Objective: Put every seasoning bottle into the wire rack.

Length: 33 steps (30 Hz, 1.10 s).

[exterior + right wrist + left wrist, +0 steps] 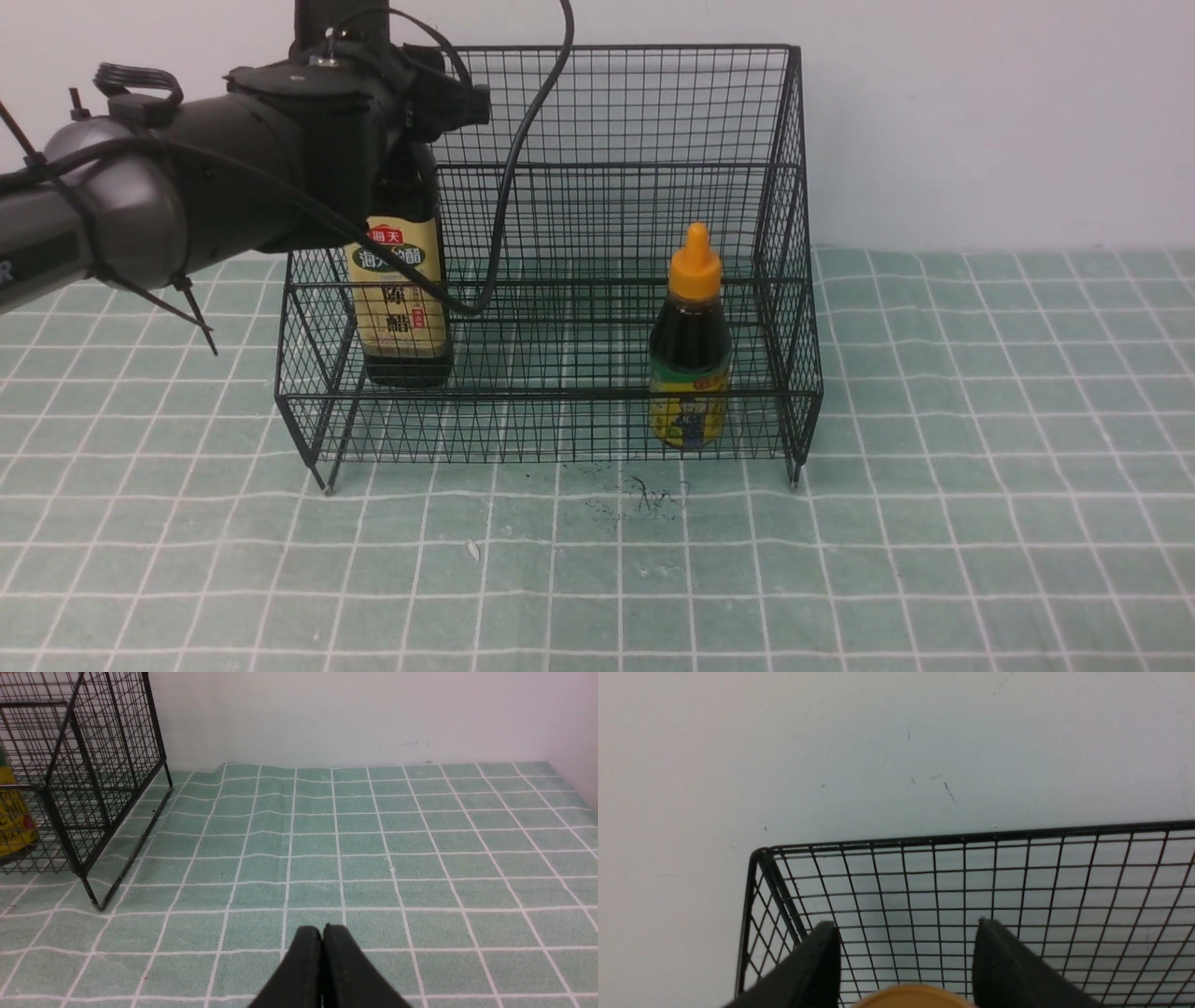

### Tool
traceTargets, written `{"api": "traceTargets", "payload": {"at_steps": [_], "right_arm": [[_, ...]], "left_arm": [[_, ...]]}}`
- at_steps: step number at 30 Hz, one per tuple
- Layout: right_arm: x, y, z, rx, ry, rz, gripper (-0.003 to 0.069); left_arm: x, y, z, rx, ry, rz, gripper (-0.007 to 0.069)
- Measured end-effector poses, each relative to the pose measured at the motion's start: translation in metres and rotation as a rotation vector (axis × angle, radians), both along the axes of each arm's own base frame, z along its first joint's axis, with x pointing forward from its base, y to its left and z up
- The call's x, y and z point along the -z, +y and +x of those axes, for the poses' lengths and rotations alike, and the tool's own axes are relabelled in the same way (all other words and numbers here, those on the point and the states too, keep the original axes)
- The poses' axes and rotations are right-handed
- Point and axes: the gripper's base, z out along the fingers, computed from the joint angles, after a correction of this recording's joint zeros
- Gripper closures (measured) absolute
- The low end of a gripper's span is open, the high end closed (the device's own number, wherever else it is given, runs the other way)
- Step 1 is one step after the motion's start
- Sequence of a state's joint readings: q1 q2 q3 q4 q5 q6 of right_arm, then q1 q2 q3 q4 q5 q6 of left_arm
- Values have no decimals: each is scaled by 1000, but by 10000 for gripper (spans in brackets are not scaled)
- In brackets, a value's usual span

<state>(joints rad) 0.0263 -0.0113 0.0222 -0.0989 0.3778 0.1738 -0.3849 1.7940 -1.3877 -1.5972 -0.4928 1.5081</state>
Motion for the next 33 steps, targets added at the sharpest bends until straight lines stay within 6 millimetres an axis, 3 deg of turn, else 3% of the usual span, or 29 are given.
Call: {"api": "traceTargets", "payload": {"at_steps": [10, 16, 26, 29, 31, 33], "right_arm": [[0, 0, 0, 0, 0, 0, 671], [0, 0, 0, 0, 0, 0, 671], [0, 0, 0, 0, 0, 0, 671], [0, 0, 0, 0, 0, 0, 671], [0, 0, 0, 0, 0, 0, 671], [0, 0, 0, 0, 0, 0, 671]], "left_arm": [[-11, 0, -6, 40, -4, 49, 172], [-18, 1, -10, 49, -2, 41, 165], [-59, 7, -33, 117, -62, 122, 165], [-83, 13, -48, 124, -116, 153, 174], [-97, 17, -57, 123, -151, 149, 200], [-115, 22, -71, 122, -199, 141, 274]]}}
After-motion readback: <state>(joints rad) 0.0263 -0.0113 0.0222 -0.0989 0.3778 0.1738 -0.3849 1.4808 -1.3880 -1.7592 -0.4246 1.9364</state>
